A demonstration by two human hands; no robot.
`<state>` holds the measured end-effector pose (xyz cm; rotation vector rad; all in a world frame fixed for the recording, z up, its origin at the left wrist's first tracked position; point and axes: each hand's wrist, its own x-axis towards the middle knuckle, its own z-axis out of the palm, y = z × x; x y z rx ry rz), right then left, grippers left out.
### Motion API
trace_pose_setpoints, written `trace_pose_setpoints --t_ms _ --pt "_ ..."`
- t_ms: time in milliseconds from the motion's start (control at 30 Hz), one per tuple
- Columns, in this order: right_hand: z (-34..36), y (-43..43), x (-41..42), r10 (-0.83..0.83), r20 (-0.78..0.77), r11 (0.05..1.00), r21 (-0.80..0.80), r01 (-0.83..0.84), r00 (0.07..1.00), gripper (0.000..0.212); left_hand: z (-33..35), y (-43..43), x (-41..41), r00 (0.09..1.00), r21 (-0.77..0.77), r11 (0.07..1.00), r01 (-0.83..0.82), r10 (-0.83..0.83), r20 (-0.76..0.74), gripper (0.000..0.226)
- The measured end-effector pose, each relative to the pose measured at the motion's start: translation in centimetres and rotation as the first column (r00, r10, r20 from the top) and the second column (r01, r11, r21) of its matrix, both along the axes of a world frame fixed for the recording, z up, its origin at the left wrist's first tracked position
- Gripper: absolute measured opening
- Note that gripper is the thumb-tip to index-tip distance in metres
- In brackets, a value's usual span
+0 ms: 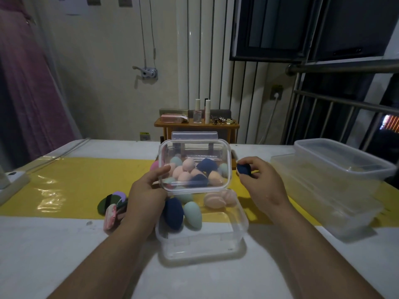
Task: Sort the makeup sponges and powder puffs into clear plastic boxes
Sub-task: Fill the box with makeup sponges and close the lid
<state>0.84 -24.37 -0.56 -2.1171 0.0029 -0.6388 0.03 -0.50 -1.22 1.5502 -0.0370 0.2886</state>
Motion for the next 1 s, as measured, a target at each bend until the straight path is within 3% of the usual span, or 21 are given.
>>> trace_pose_setpoints --t_ms 100,233,400,500,667,1000 --pt "0.7 1.4 -0.9 0.052 0.062 0.998 0.019 -0.053 0.997 0.017 -0.1 0.0 0.1 1.0 -0.011 1.0 -0.003 0.003 -0.004 0.06" --pt "1.2 2.8 -2.0 0.129 0.043 0.99 -0.058 -0.127 0.991 0.023 -0.3 0.2 0.3 1.0 -0.01 1.0 -0.003 0.003 -0.013 0.061" --pt "1.9 3.7 -2.9 0.234 -0.169 0.946 -0.189 -0.265 0.957 0.028 -0.4 0.3 0.5 1.0 0.001 1.0 -0.004 0.004 -0.015 0.063" --pt "2.2 4.2 -3.1 0.182 -0.294 0.902 -0.329 -0.278 0.938 0.022 -0.6 0.3 0.7 1.0 -0.005 1.0 0.001 -0.001 -0.021 0.064" --pt "2.7 5.5 -3.6 0.105 -0.344 0.795 -0.534 -0.286 0.933 0.016 -0.6 0.3 0.7 1.0 0.002 1.0 -0.004 0.004 -0.019 0.065" --pt "3.0 6.5 -3.4 0.052 -0.389 0.695 -0.647 -0.313 0.92 0.008 -0.4 0.2 0.6 1.0 0.023 1.0 -0.021 0.021 -0.016 0.064"
